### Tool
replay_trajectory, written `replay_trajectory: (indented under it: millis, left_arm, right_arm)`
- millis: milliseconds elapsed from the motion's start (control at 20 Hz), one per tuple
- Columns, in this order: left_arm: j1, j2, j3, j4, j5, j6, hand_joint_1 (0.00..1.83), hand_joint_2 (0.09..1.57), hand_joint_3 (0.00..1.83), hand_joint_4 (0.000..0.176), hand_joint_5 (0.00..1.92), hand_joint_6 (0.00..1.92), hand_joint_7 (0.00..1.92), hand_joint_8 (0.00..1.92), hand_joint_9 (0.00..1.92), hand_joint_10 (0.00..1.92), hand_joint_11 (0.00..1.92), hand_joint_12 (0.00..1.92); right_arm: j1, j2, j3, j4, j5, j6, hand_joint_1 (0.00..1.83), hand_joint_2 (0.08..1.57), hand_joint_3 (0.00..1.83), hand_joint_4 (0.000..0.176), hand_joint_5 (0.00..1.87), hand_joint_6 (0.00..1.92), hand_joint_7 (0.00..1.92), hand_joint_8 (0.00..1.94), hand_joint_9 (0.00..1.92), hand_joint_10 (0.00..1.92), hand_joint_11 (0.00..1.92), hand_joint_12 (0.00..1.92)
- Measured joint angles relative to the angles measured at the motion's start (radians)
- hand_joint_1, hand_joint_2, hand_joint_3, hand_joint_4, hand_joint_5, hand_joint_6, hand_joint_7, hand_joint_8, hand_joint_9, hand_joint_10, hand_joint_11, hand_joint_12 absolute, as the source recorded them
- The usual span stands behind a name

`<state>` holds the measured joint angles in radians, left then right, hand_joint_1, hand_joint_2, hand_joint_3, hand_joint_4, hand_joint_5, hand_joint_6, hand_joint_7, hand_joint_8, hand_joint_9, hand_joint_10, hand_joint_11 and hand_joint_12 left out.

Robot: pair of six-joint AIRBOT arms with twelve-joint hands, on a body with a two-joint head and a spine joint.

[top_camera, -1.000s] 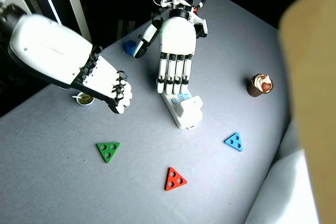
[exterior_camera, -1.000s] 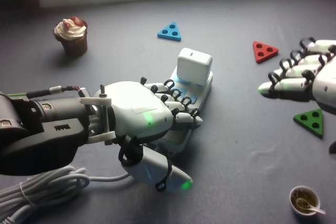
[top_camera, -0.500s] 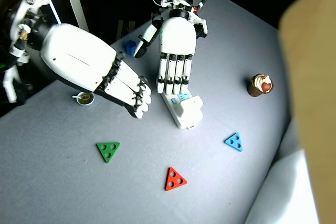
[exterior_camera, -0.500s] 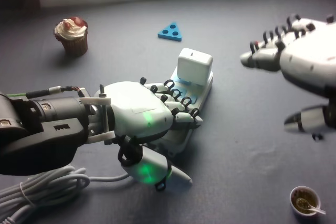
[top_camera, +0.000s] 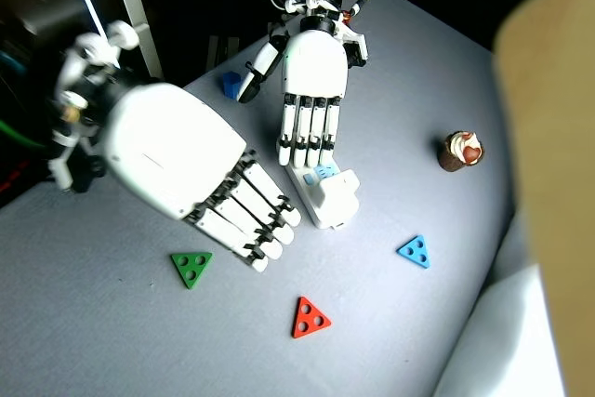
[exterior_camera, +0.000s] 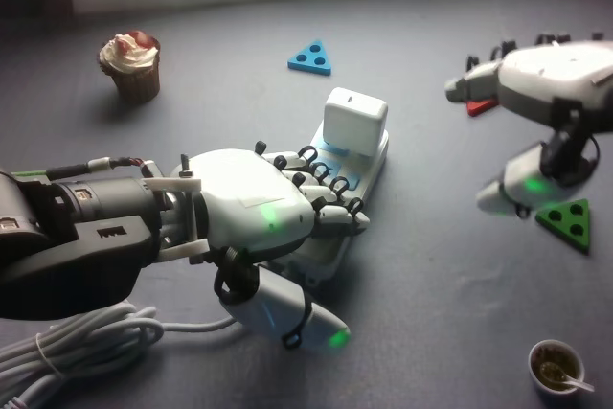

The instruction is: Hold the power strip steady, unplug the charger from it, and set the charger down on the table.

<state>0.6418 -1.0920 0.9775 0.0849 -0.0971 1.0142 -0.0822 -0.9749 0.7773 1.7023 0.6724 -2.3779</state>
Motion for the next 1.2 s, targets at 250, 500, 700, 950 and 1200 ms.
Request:
replay_trajectory:
  millis: [250, 500, 700, 950, 1200]
  left_arm:
    - [0.000, 0.000, 0.000, -0.001, 0.001, 0.000, 0.08, 1.07, 0.00, 0.000, 0.18, 0.00, 0.20, 0.00, 0.17, 0.00, 0.00, 0.38]
    - [0.000, 0.000, 0.001, -0.003, 0.003, 0.000, 0.11, 1.06, 0.00, 0.000, 0.18, 0.00, 0.22, 0.00, 0.19, 0.00, 0.00, 0.40]
    - [0.000, 0.000, 0.001, -0.003, 0.003, 0.000, 0.11, 1.06, 0.00, 0.000, 0.21, 0.01, 0.24, 0.01, 0.21, 0.00, 0.01, 0.43]
    - [0.000, 0.000, 0.005, -0.004, 0.006, 0.000, 0.08, 1.06, 0.00, 0.000, 0.22, 0.00, 0.22, 0.00, 0.17, 0.00, 0.00, 0.33]
    - [0.000, 0.000, 0.005, -0.008, 0.007, 0.000, 0.06, 1.06, 0.00, 0.000, 0.19, 0.00, 0.20, 0.00, 0.15, 0.00, 0.00, 0.24]
  right_arm:
    - [0.007, -0.064, 0.051, 0.005, 0.000, 0.045, 1.07, 0.99, 0.01, 0.000, 0.20, 0.00, 0.13, 0.00, 0.16, 0.00, 0.00, 0.60]
    - [0.007, -0.147, 0.131, 0.001, -0.019, 0.135, 1.02, 1.03, 0.00, 0.000, 0.10, 0.00, 0.06, 0.00, 0.09, 0.00, 0.00, 0.46]
    - [0.007, -0.195, 0.207, -0.004, -0.013, 0.186, 0.96, 1.06, 0.01, 0.000, 0.09, 0.00, 0.07, 0.01, 0.09, 0.00, 0.00, 0.44]
    - [0.007, -0.253, 0.265, 0.069, -0.013, 0.205, 0.96, 1.06, 0.00, 0.000, 0.13, 0.01, 0.11, 0.01, 0.13, 0.01, 0.00, 0.47]
    - [0.010, -0.301, 0.296, 0.080, -0.008, 0.217, 0.88, 1.10, 0.00, 0.000, 0.12, 0.00, 0.10, 0.00, 0.12, 0.00, 0.00, 0.33]
